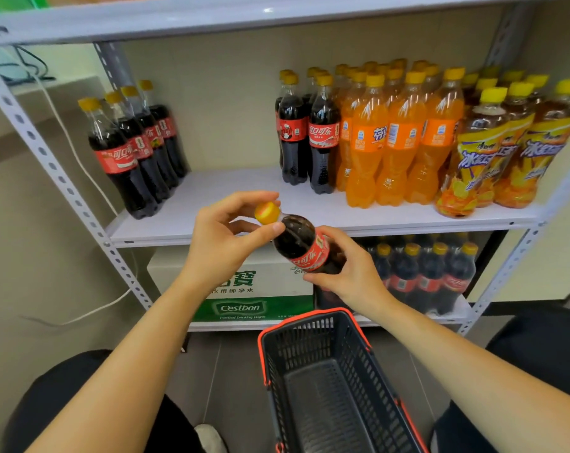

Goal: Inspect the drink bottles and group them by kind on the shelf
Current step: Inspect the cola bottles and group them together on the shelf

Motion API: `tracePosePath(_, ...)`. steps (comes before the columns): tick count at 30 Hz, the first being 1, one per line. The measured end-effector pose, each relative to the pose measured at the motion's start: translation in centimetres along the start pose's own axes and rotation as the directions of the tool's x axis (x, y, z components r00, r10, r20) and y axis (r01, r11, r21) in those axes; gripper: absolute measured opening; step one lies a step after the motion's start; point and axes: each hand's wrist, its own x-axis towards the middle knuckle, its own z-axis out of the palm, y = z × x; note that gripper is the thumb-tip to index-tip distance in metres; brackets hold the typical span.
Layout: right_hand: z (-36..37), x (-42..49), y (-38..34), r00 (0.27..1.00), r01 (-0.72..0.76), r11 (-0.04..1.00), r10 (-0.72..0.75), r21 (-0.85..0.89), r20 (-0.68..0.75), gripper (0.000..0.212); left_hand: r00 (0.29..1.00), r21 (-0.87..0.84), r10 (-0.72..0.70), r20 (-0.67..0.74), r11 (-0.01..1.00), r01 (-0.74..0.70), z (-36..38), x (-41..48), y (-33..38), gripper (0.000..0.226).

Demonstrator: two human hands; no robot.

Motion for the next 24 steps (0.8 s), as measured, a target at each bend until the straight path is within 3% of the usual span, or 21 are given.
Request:
tracePosePath(5, -0.3, 0.1, 0.5, 0.997, 0.043, 0.984, -0.054, -0.174, -0.062, 0.073, 1.0, 0.076, -0.016, -0.01, 0.997, 0.017, -0.9, -0.4, 0.3, 0.021)
tracePosePath(10, -0.1, 0.0, 0.4, 0.986, 0.095, 0.931, -0.137, -0.353, -0.096, 0.072, 0.982, 0.106, -0.078, -0.174, 0.99, 0.098, -0.6, -0.2, 0.1, 0.009)
tracePosePath(17, -0.5, 0.0, 0.4, 0.962, 0.136, 0.895, -0.222, -0.425, -0.16, 0.073, 0.949, -0.242, -0.314, -0.013, 0.922, 0.301, -1.6, 0.1, -0.3, 0.012)
tracePosePath(21, -0.6, 0.0, 0.5, 0.973, 0.102, 0.942, -0.162, -0.321, -0.166, 0.075, 0.951, -0.354, -0.3, 0.075, 0.884, 0.307, -1.2, 0.0, -0.6, 0.01)
tracePosePath(24, -0.6, -0.1, 0.6, 0.983, 0.089, 0.976, -0.118, -0.201, -0.138, 0.076, 0.972, -0.444, -0.222, 0.079, 0.865, 0.233, -0.4, -0.2, -0.4, 0.022)
